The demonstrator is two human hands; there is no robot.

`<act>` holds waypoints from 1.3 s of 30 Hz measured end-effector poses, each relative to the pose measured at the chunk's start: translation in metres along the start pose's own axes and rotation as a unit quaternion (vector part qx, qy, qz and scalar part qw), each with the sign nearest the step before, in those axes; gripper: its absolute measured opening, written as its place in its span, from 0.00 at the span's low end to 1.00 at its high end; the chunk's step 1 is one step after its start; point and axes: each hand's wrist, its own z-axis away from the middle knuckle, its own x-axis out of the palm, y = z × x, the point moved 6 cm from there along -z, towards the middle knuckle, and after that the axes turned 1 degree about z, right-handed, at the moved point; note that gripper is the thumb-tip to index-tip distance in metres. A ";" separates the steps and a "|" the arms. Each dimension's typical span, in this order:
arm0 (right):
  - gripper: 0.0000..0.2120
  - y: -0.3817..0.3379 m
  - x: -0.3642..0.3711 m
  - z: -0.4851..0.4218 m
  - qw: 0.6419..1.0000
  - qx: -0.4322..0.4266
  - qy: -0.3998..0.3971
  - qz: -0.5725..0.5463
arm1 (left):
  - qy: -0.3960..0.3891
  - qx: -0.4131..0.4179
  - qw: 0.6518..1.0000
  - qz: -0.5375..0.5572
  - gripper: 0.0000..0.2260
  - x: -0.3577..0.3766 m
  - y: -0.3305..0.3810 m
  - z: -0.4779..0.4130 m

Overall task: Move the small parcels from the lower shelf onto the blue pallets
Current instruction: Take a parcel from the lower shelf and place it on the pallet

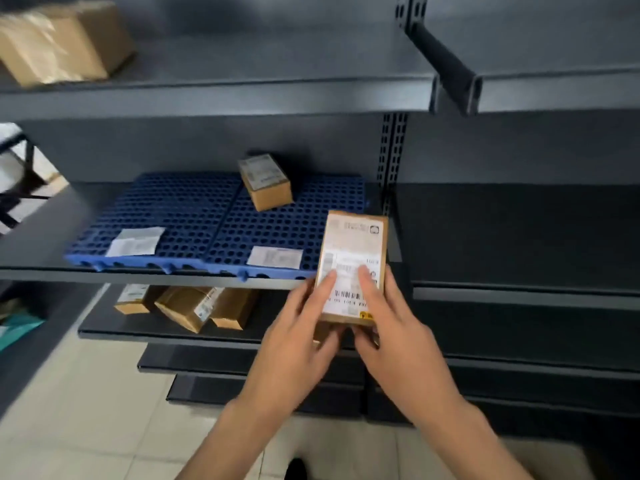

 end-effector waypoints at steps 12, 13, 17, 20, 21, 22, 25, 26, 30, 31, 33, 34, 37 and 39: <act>0.38 0.005 0.004 -0.231 0.999 -0.019 -0.050 0.006 | 0.033 0.052 0.979 -0.192 0.28 -0.048 -0.070 -0.206; 0.38 0.009 0.011 -0.246 0.998 -0.017 -0.060 0.012 | 0.026 0.055 0.976 -0.209 0.28 -0.043 -0.079 -0.220; 0.32 0.021 0.038 -0.285 0.996 -0.017 -0.084 0.009 | 0.008 0.040 0.961 -0.273 0.28 -0.025 -0.116 -0.254; 0.26 0.024 0.054 -0.298 0.996 -0.028 -0.079 0.019 | -0.032 -0.038 0.953 -0.300 0.37 -0.018 -0.150 -0.264; 0.26 0.024 0.057 -0.300 0.996 -0.029 -0.078 0.016 | -0.042 -0.057 0.951 -0.300 0.40 -0.019 -0.160 -0.264; 0.26 0.023 0.060 -0.302 0.996 -0.029 -0.078 0.014 | -0.049 -0.064 0.951 -0.297 0.43 -0.021 -0.168 -0.265; 0.27 0.019 0.067 -0.303 0.996 -0.026 -0.079 0.013 | -0.042 -0.018 0.962 -0.270 0.42 -0.032 -0.184 -0.262; 0.27 0.018 0.069 -0.303 0.997 -0.025 -0.076 0.015 | -0.035 0.005 0.967 -0.254 0.41 -0.036 -0.187 -0.261; 0.28 0.012 0.076 -0.301 0.998 -0.007 -0.055 0.004 | -0.040 0.051 0.972 -0.224 0.36 -0.048 -0.198 -0.263; 0.28 0.010 0.077 -0.301 0.999 -0.005 -0.047 0.005 | -0.046 0.056 0.972 -0.225 0.36 -0.048 -0.200 -0.265; 0.28 0.006 0.080 -0.301 0.999 -0.009 -0.031 0.021 | -0.060 0.068 0.970 -0.227 0.36 -0.048 -0.201 -0.270; 0.28 0.004 0.080 -0.301 0.999 -0.011 -0.026 0.030 | -0.070 0.073 0.968 -0.229 0.36 -0.048 -0.202 -0.271; 0.29 0.001 0.079 -0.298 0.998 -0.004 -0.036 0.051 | -0.099 0.078 0.964 -0.233 0.37 -0.049 -0.203 -0.271; 0.31 -0.004 0.071 -0.291 0.997 -0.001 -0.032 0.067 | -0.089 0.080 0.966 -0.231 0.35 -0.054 -0.196 -0.264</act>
